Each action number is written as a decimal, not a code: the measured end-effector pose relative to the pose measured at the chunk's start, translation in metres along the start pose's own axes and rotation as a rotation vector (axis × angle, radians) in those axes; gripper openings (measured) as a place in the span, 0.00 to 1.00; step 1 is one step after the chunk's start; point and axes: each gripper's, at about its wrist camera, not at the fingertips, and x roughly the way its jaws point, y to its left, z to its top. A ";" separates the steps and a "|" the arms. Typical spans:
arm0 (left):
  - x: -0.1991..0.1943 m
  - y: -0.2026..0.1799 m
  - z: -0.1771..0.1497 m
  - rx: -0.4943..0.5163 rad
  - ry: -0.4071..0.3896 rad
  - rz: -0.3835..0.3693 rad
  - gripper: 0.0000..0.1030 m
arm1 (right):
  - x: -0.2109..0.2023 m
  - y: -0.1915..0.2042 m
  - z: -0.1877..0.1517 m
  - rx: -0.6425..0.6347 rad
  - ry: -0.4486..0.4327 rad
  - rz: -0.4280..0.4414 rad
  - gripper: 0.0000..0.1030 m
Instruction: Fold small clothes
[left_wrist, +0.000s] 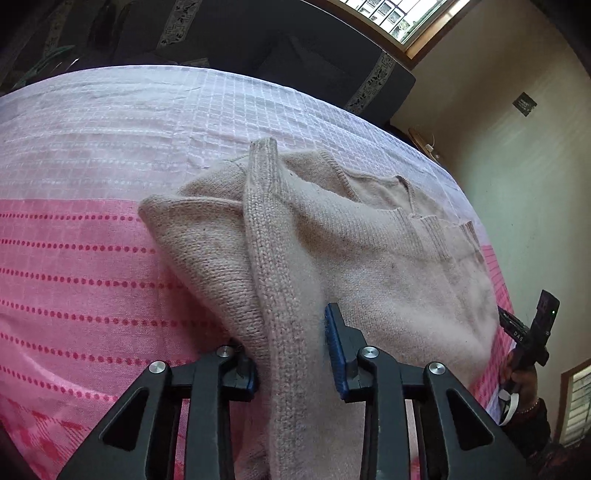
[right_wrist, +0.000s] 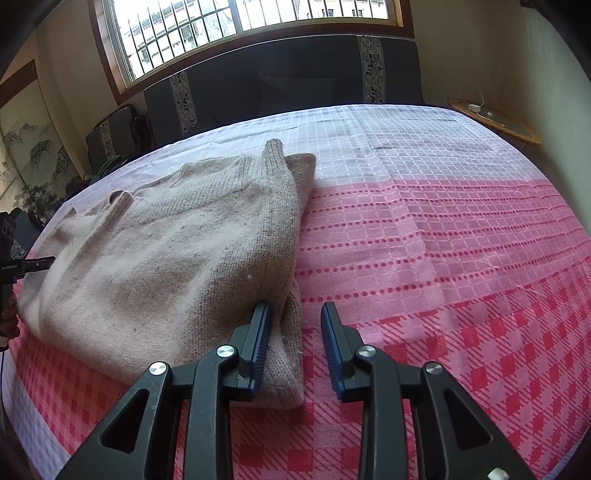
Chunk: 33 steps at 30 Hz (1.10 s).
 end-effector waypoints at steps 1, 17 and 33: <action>0.000 0.002 -0.001 -0.013 -0.002 -0.009 0.26 | 0.000 0.000 0.000 -0.002 0.000 -0.004 0.28; -0.001 0.007 -0.001 -0.016 0.012 -0.018 0.27 | 0.003 0.004 0.001 -0.021 0.003 -0.039 0.34; -0.028 -0.044 -0.001 -0.086 -0.076 0.008 0.19 | 0.003 0.003 0.002 -0.021 0.003 -0.067 0.42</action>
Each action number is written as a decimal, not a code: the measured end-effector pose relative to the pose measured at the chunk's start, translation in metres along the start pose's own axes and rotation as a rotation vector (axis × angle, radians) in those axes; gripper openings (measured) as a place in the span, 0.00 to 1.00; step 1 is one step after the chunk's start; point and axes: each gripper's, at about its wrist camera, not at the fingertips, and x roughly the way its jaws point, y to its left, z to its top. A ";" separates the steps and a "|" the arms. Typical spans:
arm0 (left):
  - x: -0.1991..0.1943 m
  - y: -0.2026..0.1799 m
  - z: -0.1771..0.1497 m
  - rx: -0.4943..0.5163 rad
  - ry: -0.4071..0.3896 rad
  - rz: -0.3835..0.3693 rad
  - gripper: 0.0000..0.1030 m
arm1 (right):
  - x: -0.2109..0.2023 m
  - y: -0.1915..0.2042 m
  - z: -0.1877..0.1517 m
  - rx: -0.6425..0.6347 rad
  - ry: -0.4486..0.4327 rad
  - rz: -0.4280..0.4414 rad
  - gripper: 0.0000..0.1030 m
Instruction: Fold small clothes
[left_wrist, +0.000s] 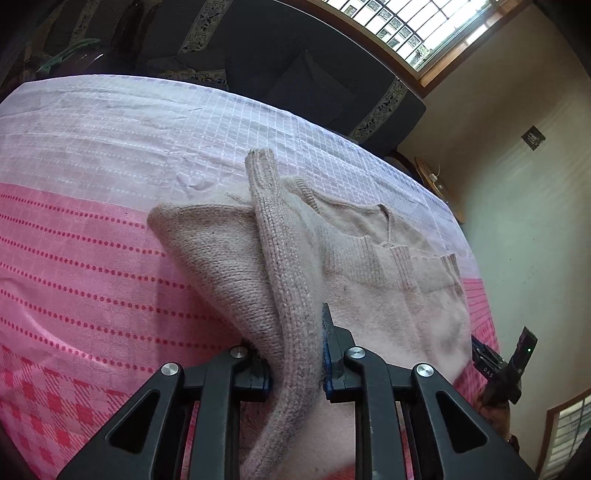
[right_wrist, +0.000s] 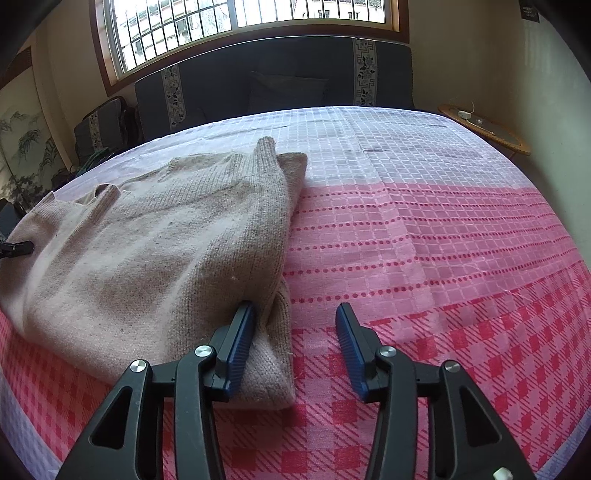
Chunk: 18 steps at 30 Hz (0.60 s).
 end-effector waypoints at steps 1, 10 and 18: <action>-0.003 -0.011 0.001 0.005 -0.002 -0.003 0.19 | 0.000 0.000 0.000 0.000 0.000 0.000 0.42; -0.002 -0.118 0.006 0.048 0.034 -0.060 0.19 | 0.000 -0.001 -0.001 0.004 0.000 0.006 0.43; 0.043 -0.199 0.005 0.060 0.093 -0.088 0.19 | -0.002 -0.003 -0.001 0.017 -0.001 0.027 0.44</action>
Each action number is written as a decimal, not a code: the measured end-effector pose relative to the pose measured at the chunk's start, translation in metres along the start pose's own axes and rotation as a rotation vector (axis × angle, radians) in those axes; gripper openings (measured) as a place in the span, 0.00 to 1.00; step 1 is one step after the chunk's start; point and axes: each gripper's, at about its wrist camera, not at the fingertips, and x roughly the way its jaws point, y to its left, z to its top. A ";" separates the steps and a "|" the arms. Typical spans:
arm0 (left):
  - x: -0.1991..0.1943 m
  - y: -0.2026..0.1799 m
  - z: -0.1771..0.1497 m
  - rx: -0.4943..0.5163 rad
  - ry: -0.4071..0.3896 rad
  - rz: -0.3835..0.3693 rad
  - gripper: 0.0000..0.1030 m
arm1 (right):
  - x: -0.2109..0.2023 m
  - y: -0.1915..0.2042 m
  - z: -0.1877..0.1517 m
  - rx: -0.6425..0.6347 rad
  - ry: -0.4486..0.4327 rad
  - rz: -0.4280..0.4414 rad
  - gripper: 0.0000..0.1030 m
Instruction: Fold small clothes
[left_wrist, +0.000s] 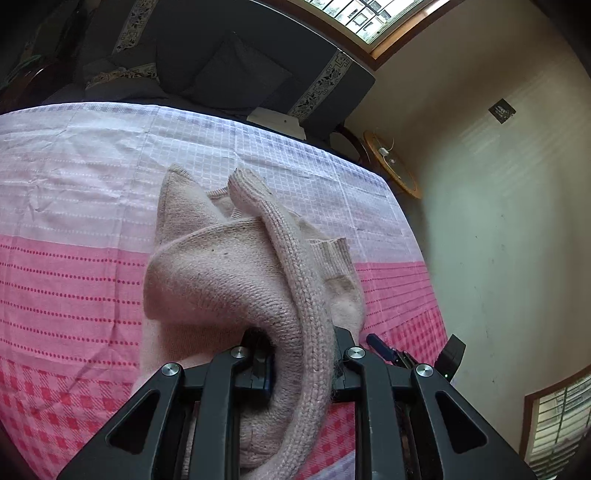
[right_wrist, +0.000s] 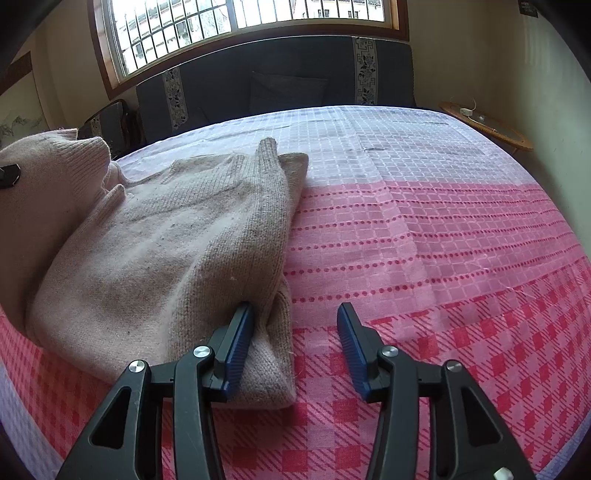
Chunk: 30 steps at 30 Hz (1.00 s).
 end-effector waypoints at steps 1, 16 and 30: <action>0.008 -0.007 0.000 0.004 0.003 0.007 0.19 | -0.001 -0.001 0.000 0.005 0.000 0.007 0.44; 0.099 -0.066 -0.022 0.132 0.013 0.050 0.23 | -0.004 -0.007 0.000 0.042 -0.002 0.080 0.44; 0.044 -0.067 -0.024 0.127 -0.088 -0.309 0.53 | -0.037 -0.054 0.001 0.315 -0.087 0.519 0.46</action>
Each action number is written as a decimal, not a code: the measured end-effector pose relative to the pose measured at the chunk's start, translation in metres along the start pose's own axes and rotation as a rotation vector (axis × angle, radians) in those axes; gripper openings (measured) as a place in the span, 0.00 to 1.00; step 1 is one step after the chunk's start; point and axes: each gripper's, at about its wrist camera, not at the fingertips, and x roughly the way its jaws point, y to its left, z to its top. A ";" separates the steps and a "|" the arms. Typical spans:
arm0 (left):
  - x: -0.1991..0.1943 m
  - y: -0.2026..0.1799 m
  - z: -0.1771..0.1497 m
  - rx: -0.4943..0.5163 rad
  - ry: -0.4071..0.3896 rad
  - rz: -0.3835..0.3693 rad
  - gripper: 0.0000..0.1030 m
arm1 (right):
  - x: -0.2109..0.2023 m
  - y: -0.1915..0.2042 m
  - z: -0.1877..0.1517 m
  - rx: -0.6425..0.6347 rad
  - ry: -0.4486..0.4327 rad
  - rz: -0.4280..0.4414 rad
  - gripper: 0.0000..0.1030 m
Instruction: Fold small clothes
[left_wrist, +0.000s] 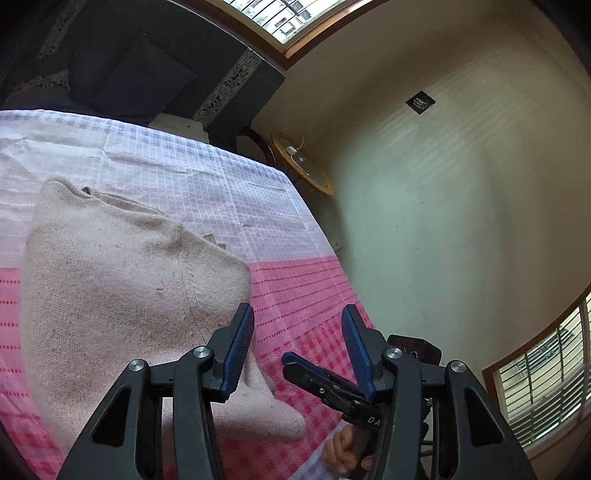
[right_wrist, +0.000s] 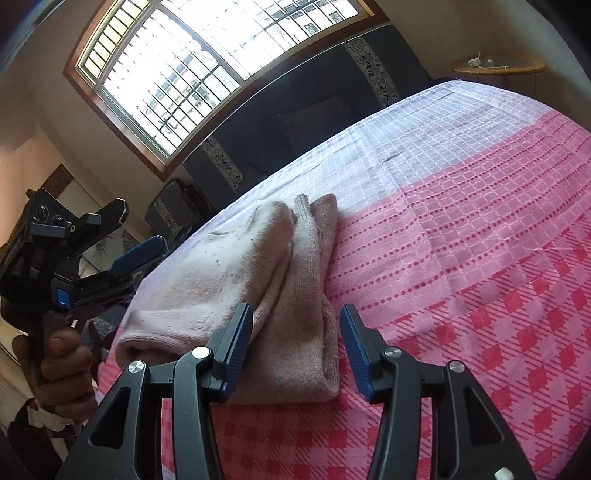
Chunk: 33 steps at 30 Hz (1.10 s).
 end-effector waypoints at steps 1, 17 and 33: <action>-0.011 0.003 -0.003 0.020 -0.042 0.048 0.59 | 0.001 0.001 0.002 0.012 0.017 0.040 0.46; -0.018 0.038 -0.097 0.149 -0.047 0.133 0.65 | 0.083 0.022 0.036 0.098 0.258 0.113 0.48; -0.058 0.052 -0.088 0.062 -0.145 0.150 0.72 | 0.087 0.026 0.096 -0.081 0.215 0.119 0.16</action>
